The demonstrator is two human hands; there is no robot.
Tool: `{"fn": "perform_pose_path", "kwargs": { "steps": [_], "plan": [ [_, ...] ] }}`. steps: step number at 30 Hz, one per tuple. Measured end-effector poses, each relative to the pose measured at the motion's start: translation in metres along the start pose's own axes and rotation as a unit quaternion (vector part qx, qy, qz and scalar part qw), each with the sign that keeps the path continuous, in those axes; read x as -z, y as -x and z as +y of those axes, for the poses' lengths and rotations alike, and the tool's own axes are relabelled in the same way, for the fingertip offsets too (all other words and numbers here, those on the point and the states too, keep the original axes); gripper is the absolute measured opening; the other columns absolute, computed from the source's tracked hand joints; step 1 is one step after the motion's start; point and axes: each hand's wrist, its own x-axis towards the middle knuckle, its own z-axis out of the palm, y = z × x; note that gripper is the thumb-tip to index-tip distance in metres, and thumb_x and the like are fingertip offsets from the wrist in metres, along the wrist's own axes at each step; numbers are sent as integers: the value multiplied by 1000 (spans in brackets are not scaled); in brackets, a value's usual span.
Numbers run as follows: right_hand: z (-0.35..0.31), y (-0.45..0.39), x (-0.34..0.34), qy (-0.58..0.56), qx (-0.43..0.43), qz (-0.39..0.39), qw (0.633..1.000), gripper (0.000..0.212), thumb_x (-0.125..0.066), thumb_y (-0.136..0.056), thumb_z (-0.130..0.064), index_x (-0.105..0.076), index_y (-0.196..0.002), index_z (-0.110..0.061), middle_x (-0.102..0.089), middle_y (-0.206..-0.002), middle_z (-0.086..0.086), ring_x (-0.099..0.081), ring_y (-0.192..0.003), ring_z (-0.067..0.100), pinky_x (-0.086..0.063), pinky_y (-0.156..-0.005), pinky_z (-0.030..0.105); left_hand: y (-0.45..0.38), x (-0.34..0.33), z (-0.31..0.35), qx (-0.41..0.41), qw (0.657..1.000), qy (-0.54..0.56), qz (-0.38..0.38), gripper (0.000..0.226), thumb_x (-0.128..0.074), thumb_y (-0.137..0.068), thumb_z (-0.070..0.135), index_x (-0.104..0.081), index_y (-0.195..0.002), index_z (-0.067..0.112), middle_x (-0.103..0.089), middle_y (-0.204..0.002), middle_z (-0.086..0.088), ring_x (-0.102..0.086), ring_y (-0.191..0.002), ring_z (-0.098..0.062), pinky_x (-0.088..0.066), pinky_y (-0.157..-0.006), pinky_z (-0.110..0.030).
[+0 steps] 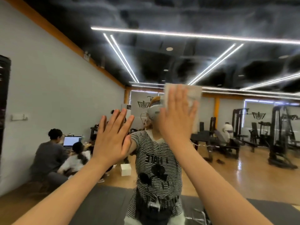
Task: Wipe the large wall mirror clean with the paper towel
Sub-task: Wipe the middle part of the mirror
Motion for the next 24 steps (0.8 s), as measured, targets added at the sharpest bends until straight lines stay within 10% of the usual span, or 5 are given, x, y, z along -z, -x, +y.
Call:
{"fn": "perform_pose_path", "kwargs": {
  "steps": [7, 13, 19, 24],
  "plan": [
    [34, 2, 3, 26, 103, -13, 994, 60, -25, -99, -40, -25, -152, -11, -25, -158, 10, -20, -146, 25, -5, -117, 43, -1, 2, -2, -3, 1000, 13, 6, 66, -34, -89, 35, -20, -152, 22, -17, -159, -5, 2, -149, -13, -2, -118, -44],
    [86, 1, 23, -6, -10, -27, 1000, 67, -20, -99, -52, -12, -155, -17, -8, -163, 5, 1, -148, 17, 6, -119, 44, -1, 2, 0, 2, 1000, 14, 13, 67, -35, -88, 33, -22, -152, 20, -22, -158, -10, -2, -149, -16, -1, -118, -44],
    [46, 2, 10, -17, -84, 6, 996, 72, -15, -97, -51, -7, -155, -9, -3, -163, 11, 1, -149, 26, 9, -117, 44, 0, 0, 0, 1, 1000, 6, 13, 67, -35, -88, 33, -20, -152, 20, -19, -159, -8, 1, -150, -16, -1, -119, -45],
    [-16, 2, -5, 13, 36, -16, 999, 68, -12, -97, -51, -3, -151, -11, 0, -159, 12, 1, -148, 27, 7, -117, 48, -1, 0, 0, 1, 1000, 11, 15, 66, -35, -89, 32, -20, -152, 20, -19, -159, -8, 0, -150, -16, 1, -119, -43]
  ]
}}
